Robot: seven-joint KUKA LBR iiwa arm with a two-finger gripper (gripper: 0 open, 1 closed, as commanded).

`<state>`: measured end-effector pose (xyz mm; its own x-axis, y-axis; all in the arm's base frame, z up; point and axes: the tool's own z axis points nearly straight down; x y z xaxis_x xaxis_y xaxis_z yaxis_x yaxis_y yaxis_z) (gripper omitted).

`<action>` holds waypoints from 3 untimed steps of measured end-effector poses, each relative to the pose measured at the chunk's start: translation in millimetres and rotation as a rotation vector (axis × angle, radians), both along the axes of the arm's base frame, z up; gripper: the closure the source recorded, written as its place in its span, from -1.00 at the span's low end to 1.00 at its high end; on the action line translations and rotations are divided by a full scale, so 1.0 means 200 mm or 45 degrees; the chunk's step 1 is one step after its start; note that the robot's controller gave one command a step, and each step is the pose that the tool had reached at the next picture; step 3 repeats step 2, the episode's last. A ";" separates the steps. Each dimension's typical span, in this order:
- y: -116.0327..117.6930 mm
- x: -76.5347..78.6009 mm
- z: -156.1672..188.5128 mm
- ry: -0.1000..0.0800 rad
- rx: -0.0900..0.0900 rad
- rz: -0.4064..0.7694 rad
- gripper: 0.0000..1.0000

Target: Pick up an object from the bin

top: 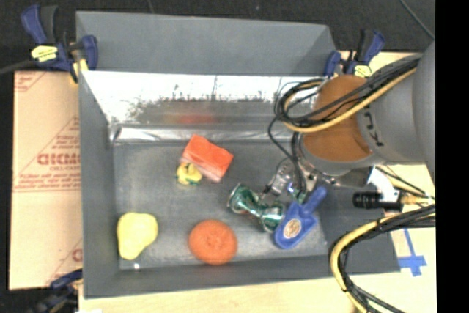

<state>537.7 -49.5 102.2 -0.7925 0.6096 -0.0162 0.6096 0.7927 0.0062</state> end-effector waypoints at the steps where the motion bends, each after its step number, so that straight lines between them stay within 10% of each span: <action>1: -0.03 0.00 -0.03 -0.004 0.006 -0.066 1.00; 3: -0.11 0.01 -0.06 -0.003 0.005 -0.258 1.00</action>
Offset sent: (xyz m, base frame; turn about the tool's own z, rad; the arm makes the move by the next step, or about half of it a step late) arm 0.0124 -0.0407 -0.0223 0.0413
